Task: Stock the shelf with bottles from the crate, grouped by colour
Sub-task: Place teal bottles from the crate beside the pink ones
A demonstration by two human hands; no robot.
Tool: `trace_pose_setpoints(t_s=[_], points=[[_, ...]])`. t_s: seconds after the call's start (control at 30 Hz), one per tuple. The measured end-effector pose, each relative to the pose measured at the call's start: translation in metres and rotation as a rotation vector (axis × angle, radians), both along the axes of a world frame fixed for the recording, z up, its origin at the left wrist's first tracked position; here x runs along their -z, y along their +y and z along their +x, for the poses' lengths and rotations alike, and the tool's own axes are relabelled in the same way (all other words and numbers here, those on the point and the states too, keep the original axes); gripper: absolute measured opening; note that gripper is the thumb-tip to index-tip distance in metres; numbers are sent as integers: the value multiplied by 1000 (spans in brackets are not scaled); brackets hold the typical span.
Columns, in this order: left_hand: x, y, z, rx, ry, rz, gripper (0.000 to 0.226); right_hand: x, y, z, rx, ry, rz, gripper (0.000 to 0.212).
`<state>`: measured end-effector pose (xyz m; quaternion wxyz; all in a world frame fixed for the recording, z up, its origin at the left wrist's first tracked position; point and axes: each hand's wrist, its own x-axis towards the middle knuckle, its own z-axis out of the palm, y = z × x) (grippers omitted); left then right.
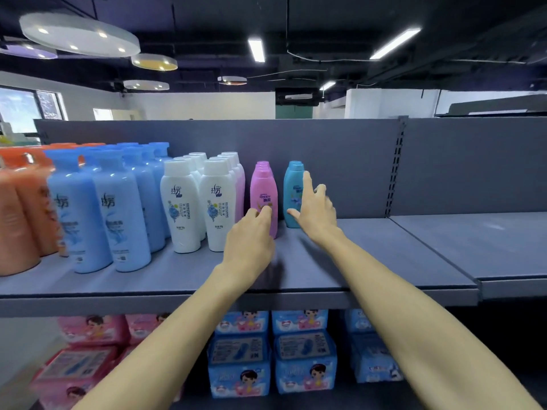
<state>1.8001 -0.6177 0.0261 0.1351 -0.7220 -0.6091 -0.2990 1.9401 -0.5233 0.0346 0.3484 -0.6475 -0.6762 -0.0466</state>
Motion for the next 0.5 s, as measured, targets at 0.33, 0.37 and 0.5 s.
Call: trace_pose_setpoints(t_s=[0.33, 0.37, 0.5], points=[[30, -107, -2, 233, -40, 45, 28, 66, -189, 30, -92, 112, 363, 42], [37, -108, 3, 245, -31, 31, 28, 78, -196, 31, -81, 102, 341, 41], [69, -107, 14, 267, -26, 22, 24, 117, -204, 32, -57, 71, 263, 39]])
